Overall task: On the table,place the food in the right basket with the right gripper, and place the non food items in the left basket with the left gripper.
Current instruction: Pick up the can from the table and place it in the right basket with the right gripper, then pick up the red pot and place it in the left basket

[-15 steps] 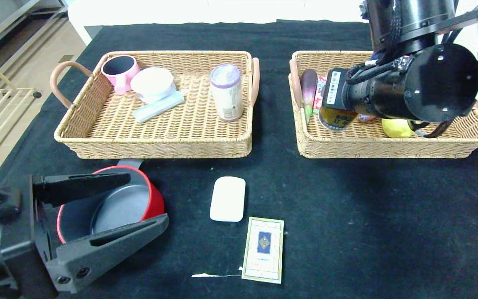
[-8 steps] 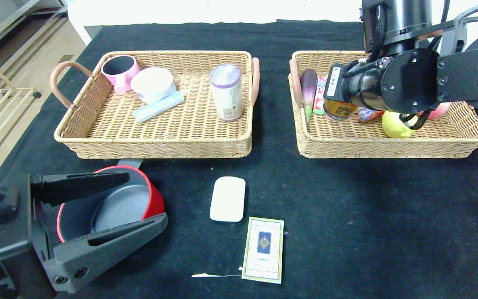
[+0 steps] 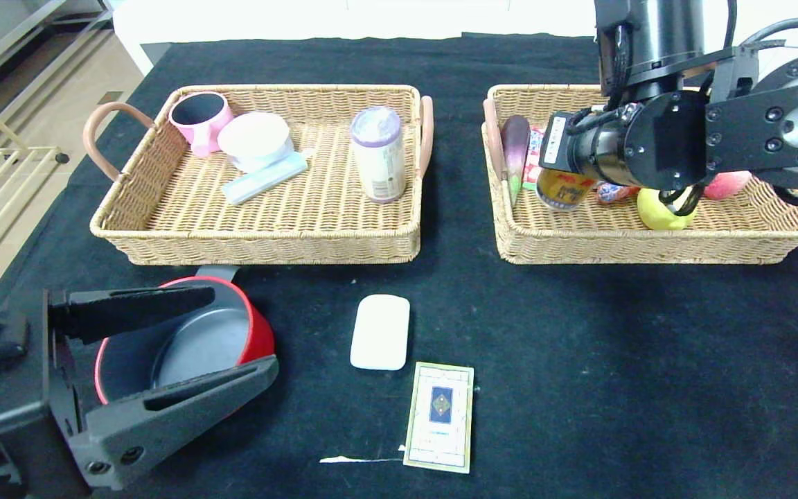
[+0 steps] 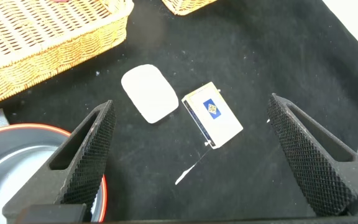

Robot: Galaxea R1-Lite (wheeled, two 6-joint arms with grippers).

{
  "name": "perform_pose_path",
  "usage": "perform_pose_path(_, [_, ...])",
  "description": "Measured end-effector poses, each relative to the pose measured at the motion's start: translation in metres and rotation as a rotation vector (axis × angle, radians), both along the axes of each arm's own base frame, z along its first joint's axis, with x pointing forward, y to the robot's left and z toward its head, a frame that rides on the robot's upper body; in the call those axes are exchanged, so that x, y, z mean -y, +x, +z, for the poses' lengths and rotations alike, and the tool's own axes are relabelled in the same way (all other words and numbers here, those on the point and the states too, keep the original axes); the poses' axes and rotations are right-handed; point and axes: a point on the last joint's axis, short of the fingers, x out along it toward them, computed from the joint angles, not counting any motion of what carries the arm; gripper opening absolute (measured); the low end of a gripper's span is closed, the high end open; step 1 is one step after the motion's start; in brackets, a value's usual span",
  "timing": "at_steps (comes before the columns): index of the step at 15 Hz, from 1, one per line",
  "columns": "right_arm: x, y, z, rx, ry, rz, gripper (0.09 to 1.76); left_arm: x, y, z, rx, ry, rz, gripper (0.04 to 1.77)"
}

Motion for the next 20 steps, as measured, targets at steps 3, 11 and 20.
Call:
perform_pose_path(3, [0.001, -0.001, -0.001, -0.007, -0.003, 0.0, 1.44, 0.0, 0.0, 0.0, 0.0, 0.001, 0.0, 1.76])
perform_pose_path(11, [0.001, -0.035, 0.008, -0.023, -0.003, 0.091, 1.61, 0.0, 0.0, 0.0, -0.003, 0.001, 0.002, 1.76])
perform_pose_path(20, [0.03, -0.107, -0.015, -0.06, -0.136, 0.621, 1.68, 0.002, 0.003, -0.003, -0.017, 0.012, 0.003, 1.76])
